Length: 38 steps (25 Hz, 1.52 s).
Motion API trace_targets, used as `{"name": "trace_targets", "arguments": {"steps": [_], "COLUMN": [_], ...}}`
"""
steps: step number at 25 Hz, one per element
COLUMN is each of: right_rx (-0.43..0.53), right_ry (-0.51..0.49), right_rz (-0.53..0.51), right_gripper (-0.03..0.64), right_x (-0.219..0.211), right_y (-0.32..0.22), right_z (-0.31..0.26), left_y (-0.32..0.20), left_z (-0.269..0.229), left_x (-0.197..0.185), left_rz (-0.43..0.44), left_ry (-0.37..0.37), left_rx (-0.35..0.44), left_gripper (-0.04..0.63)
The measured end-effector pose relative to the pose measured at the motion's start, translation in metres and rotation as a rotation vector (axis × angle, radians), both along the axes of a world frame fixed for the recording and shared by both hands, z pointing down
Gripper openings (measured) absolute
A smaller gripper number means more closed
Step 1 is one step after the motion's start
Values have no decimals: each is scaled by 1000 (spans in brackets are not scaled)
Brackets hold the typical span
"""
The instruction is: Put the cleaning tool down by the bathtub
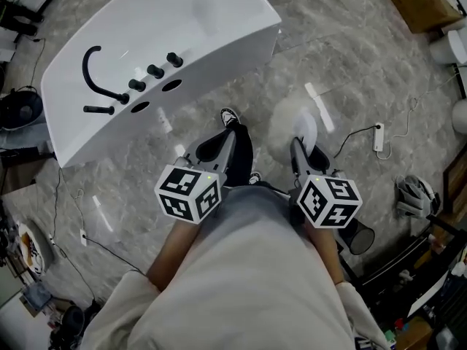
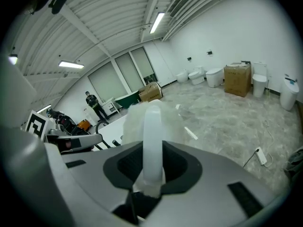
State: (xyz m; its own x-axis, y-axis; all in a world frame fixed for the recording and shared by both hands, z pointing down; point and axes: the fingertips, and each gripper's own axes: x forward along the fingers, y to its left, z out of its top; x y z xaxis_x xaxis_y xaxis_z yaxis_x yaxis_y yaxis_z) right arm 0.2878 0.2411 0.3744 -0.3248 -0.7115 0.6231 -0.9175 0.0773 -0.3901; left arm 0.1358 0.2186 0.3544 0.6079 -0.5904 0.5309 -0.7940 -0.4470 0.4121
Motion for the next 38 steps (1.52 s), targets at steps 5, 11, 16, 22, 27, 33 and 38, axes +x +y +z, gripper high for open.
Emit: {"name": "trace_targets", "arguments": {"steps": [5, 11, 16, 22, 27, 33, 38], "right_rx": [-10, -38, -41, -31, -30, -22, -29], "right_ry": [-1, 8, 10, 15, 13, 39, 54], "right_rz": [-25, -29, -63, -127, -151, -195, -243], "right_gripper": [78, 78, 78, 78, 78, 78, 78], "right_x": [-23, -41, -59, -89, -105, -116, -129], "right_y": [-58, -127, -183, -236, -267, -290, -302], "right_z": [-2, -2, -5, -9, -12, -11, -9], "left_y": [-61, -130, -185, -235, -261, -279, -283], "left_z": [0, -5, -11, -15, -12, -12, -10], "left_x": [-24, -43, -61, -86, -102, -114, -127], "left_rz": [-26, -37, -68, -104, -124, -137, -157], "left_ry": [-10, 2, 16, 33, 45, 59, 65], "left_rx": [-8, -17, -3, 16, 10, 36, 23], "left_gripper": [6, 6, 6, 6, 6, 6, 8]}}
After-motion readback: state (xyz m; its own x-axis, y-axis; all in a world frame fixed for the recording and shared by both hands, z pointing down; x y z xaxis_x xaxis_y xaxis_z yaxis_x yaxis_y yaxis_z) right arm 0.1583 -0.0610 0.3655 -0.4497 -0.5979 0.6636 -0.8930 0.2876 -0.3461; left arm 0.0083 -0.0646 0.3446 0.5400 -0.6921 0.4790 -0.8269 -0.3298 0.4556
